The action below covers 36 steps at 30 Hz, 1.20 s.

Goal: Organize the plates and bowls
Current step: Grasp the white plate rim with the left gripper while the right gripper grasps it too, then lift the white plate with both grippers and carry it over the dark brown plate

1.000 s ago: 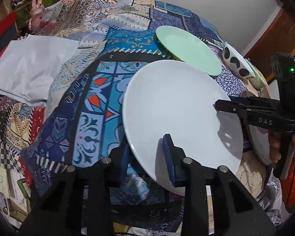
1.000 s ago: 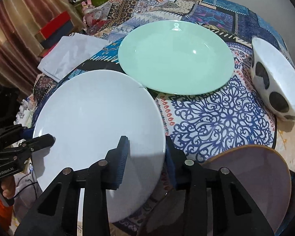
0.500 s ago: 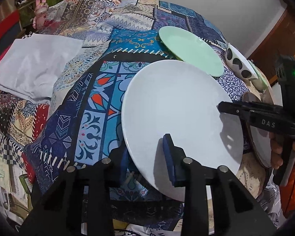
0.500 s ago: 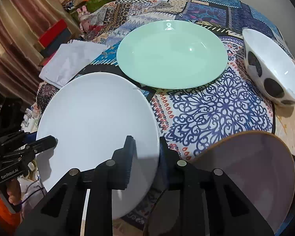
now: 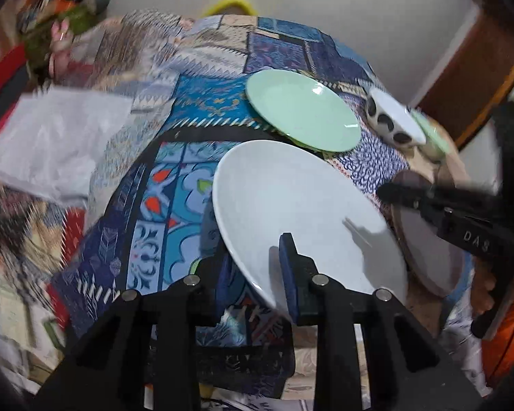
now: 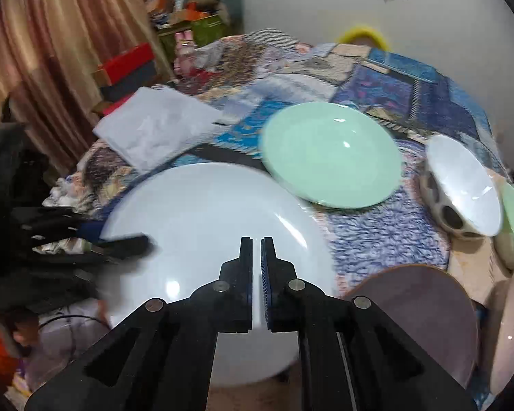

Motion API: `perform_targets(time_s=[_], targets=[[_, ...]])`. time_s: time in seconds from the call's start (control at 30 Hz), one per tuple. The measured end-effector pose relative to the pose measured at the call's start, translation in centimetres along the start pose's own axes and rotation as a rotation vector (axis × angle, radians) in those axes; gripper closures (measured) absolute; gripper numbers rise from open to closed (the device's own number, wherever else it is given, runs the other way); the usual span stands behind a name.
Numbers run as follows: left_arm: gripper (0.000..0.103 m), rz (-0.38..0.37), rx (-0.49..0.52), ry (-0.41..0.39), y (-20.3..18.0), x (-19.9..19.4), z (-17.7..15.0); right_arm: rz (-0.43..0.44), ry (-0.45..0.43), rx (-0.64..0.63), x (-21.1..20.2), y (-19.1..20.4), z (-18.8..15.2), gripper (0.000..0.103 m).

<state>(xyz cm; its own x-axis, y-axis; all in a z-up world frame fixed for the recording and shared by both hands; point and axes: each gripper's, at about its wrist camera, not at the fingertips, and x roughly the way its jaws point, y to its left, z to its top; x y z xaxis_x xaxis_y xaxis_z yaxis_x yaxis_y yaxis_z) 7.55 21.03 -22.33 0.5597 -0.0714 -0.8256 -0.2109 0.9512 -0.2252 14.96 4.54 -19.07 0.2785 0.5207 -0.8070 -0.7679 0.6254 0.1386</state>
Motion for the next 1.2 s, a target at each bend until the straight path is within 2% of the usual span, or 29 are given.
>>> perform_targets(time_s=[0.03,0.1,0.17,0.23,0.3,0.37,0.53,0.7,0.8,0.97,1.2], targets=[[0.076,0.015,0.019,0.01,-0.5,0.4,0.0,0.029,0.004,0.025,0.1,-0.2,0.0,0.096],[0.076,0.048,0.02,0.031,-0.4,1.4,-0.3,0.01,0.007,0.051,0.2,-1.0,-0.2,0.096],[0.076,0.069,-0.023,0.06,0.7,2.4,-0.7,-0.005,0.026,0.082,0.6,-2.4,-0.4,0.095],[0.077,0.04,-0.071,0.068,2.0,2.6,-1.1,-0.014,0.049,0.117,1.0,-3.8,-0.3,0.084],[0.077,0.047,-0.075,0.057,2.3,2.3,-1.3,-0.049,0.061,0.142,1.2,-5.2,-0.4,0.079],[0.077,0.06,-0.068,0.047,2.4,2.0,-1.4,-0.066,0.077,0.153,1.8,-6.2,-0.3,0.079],[0.077,0.032,-0.065,0.053,2.3,2.0,-1.6,-0.088,0.142,0.145,3.7,-7.0,-0.2,0.079],[0.077,0.019,-0.049,0.064,1.8,2.4,-2.0,-0.015,0.188,0.145,5.1,-6.9,-0.1,0.078],[0.077,0.019,-0.045,0.061,1.8,2.2,-2.1,-0.046,0.181,0.119,4.9,-5.9,-0.3,0.077],[0.077,0.035,-0.065,0.059,2.8,1.8,-2.4,0.047,0.195,0.165,4.4,-5.3,-1.1,0.079],[0.077,0.059,-0.074,0.064,3.7,1.2,-3.3,0.073,0.204,0.157,4.2,-4.2,-2.5,0.076]])
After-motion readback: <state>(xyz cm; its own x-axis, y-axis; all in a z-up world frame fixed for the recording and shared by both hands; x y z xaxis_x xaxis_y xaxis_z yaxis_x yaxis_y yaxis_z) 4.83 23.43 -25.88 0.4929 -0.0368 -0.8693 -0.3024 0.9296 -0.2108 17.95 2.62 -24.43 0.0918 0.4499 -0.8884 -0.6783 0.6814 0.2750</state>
